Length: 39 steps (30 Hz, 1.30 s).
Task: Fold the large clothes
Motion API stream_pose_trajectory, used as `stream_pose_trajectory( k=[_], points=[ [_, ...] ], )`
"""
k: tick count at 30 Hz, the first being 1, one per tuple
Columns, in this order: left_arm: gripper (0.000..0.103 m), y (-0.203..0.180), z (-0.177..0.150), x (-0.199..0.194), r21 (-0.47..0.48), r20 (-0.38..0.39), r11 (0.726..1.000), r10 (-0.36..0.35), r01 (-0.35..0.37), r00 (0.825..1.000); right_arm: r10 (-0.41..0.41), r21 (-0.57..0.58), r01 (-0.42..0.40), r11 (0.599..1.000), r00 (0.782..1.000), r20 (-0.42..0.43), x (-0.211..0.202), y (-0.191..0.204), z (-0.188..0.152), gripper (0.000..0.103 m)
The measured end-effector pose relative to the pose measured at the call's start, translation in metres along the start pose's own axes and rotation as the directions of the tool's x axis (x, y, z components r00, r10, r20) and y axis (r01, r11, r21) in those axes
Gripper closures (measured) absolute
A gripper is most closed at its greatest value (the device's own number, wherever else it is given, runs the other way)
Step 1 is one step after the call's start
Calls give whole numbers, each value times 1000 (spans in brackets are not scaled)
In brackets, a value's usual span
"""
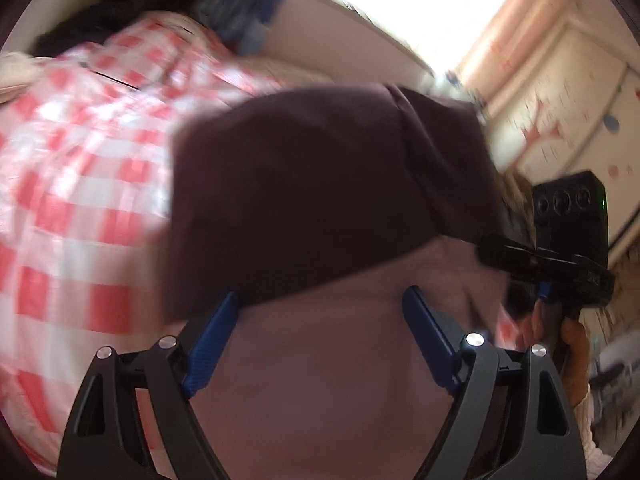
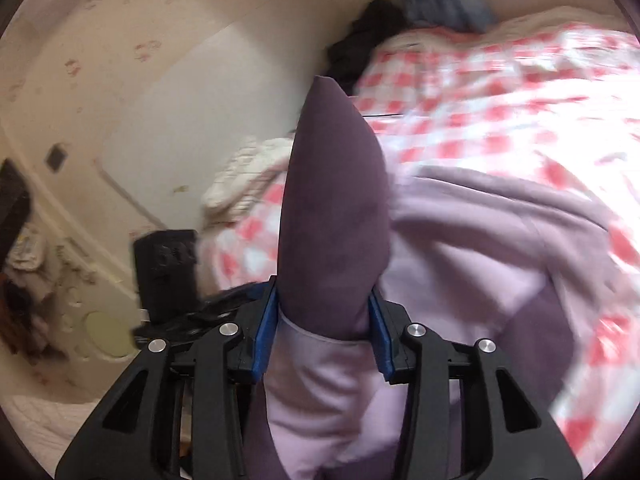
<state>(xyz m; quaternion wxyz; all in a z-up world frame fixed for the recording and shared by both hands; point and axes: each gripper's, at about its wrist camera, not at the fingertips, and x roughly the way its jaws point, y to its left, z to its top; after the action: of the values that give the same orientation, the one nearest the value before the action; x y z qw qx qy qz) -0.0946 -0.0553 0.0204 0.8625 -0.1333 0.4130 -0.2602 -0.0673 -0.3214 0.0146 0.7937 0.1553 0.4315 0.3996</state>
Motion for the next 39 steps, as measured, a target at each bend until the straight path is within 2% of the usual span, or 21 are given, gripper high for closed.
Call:
stream_pose_trajectory(
  k=[2, 4, 6, 9, 12, 15, 19, 20, 21, 22, 24, 25, 27, 28, 30, 31, 32, 33, 35, 37, 39],
  points=[
    [15, -32, -14, 48, 145, -79, 984, 117, -104, 990, -204, 35, 205, 978, 978, -34, 1, -38, -29, 64],
    [13, -49, -22, 78, 215, -92, 966, 168, -145, 982, -225, 143, 229, 963, 974, -38, -3, -76, -54, 58],
    [13, -63, -19, 90, 247, -107, 957, 181, -150, 978, -244, 195, 240, 951, 970, -5, -13, -92, -66, 57],
    [13, -72, -9, 78, 269, -132, 959, 132, -93, 982, -321, 152, 318, 936, 947, -5, -11, -78, -68, 53],
    [12, -46, 4, 32, 171, -40, 980, 110, -101, 993, -420, 78, 418, 905, 908, 4, -5, -66, -70, 48],
    [7, 11, 11, 5, 10, -6, 987, 157, -157, 988, -530, 22, 529, 848, 846, 59, 6, -46, -80, 38],
    [7, 82, 8, 28, -199, -123, 971, 112, -136, 986, -671, -32, 681, 732, 728, 141, 17, -25, -99, 22],
    [7, 92, 4, 42, -229, -159, 969, 59, -95, 986, -697, -35, 710, 703, 699, 159, 19, -21, -102, 20],
    [7, 99, 2, 50, -249, -180, 968, -5, -41, 984, -731, -30, 746, 665, 659, 176, 22, -18, -104, 7],
    [7, 103, -2, 63, -280, -195, 959, -87, 29, 977, -758, -21, 776, 631, 622, 199, 22, -16, -108, 6],
    [7, 101, -6, 82, -315, -209, 937, -221, 148, 953, -762, -16, 786, 618, 605, 232, 17, -15, -118, 6],
    [6, 93, -6, 89, -288, -223, 947, -214, 145, 951, -754, 2, 775, 631, 614, 234, 16, -17, -122, 6],
    [5, 85, -6, 97, -259, -240, 958, -186, 122, 953, -723, 71, 726, 684, 663, 192, 14, -33, -124, 6],
    [5, 87, -3, 100, -263, -252, 956, -198, 130, 947, -683, 126, 672, 730, 709, 174, 9, -46, -125, 6],
    [5, 89, 4, 105, -246, -279, 961, -196, 128, 940, -510, 310, 457, 834, 852, 116, 2, -85, -129, 6],
    [6, 82, 5, 103, -200, -276, 974, -161, 107, 947, -363, 418, 291, 861, 926, 102, 5, -109, -135, 6],
    [6, 70, 6, 101, -132, -258, 989, -104, 72, 960, -264, 476, 185, 860, 959, 106, 6, -124, -141, 6],
    [7, 55, 7, 95, -68, -227, 997, -52, 37, 973, -227, 473, 146, 869, 967, 119, 7, -130, -144, 6],
    [11, 24, 2, 81, 49, -145, 999, 31, -24, 989, -230, 398, 160, 903, 964, 135, 7, -123, -143, 6],
    [15, 3, -3, 63, 135, -61, 989, 75, -66, 995, -227, 343, 165, 925, 962, 151, 7, -111, -140, 6],
    [17, -3, -1, 43, 174, 8, 977, 125, -125, 992, -206, 299, 149, 943, 964, 168, 10, -100, -134, 6]
  ],
)
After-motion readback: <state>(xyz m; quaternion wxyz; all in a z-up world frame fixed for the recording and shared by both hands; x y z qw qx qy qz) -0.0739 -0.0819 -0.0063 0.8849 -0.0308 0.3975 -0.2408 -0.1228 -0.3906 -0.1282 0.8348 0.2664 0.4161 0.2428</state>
